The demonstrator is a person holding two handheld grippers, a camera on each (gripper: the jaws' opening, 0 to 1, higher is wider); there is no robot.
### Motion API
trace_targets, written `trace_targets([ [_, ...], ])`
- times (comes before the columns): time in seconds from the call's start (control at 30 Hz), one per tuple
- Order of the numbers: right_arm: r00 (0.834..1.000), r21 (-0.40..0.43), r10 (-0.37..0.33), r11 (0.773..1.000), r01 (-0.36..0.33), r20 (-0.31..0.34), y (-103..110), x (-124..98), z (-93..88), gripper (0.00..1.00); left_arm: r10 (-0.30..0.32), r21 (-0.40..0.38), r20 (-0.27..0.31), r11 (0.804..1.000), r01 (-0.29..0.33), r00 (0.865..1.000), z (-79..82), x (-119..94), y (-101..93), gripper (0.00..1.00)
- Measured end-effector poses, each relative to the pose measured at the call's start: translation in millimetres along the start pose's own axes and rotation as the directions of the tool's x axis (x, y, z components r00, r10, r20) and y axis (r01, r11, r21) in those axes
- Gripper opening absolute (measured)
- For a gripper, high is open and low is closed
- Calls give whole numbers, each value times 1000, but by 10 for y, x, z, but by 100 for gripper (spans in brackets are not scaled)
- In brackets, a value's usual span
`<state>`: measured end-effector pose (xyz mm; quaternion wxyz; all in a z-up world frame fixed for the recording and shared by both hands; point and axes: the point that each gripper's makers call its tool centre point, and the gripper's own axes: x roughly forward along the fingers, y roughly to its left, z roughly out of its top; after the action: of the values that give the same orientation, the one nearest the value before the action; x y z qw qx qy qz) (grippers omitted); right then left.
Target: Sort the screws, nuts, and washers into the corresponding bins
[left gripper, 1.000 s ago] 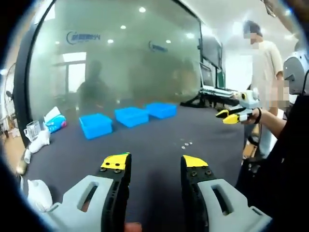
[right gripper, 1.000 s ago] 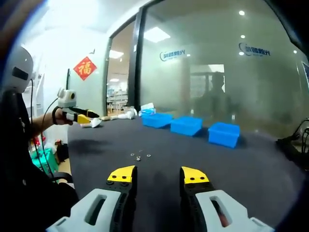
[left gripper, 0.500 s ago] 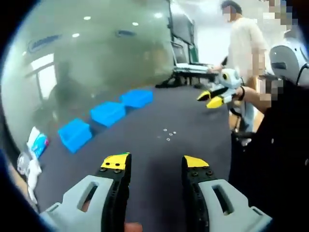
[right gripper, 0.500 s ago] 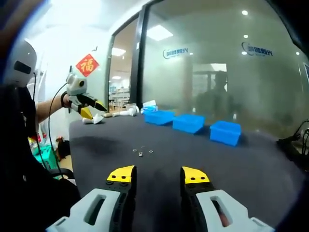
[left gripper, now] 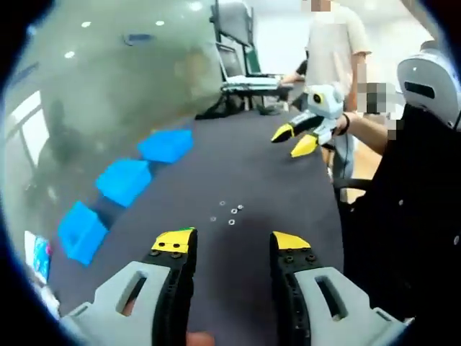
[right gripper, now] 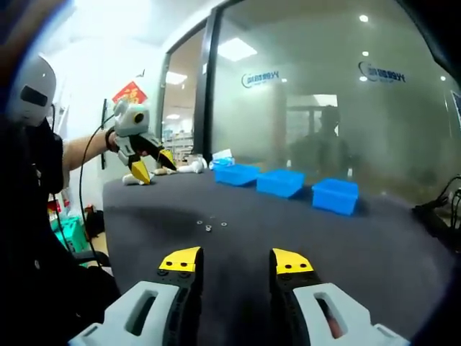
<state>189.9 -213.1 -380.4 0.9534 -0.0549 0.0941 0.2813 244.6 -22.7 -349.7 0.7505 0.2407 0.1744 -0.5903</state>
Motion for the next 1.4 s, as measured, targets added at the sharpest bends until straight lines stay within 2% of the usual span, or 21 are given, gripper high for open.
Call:
trace_targets([
  [0.23,1000,4,2,1000,-2,-2,1,-12,-26,33,-63,30,-40,997,65,997,72,267,-9,39],
  [0.47,1000,5,7,1000,-7,-5,10,-11,-58,34,-117,45,-97,992,122,988,59,529,-31,38],
  [0.67,1000,11,6,1000,-6,-3,2,-23,-72,34,-173,66,-162,980,186,972,35,744,-187,38],
  [1.03,1000,20,8,1000,-8,-8,-12,-22,-124,34,-250,113,-252,952,285,935,5,884,-230,37],
  [1.1,1000,21,9,1000,-9,-8,-10,-22,-126,34,-269,114,-273,944,309,924,-25,898,-245,37],
  [1.2,1000,19,11,1000,-11,-10,-7,-22,-127,34,-264,130,-326,938,320,907,-103,891,-222,37],
  [1.4,1000,15,15,1000,-15,-14,8,-19,-133,34,-244,124,-385,942,312,890,-139,863,-137,36],
])
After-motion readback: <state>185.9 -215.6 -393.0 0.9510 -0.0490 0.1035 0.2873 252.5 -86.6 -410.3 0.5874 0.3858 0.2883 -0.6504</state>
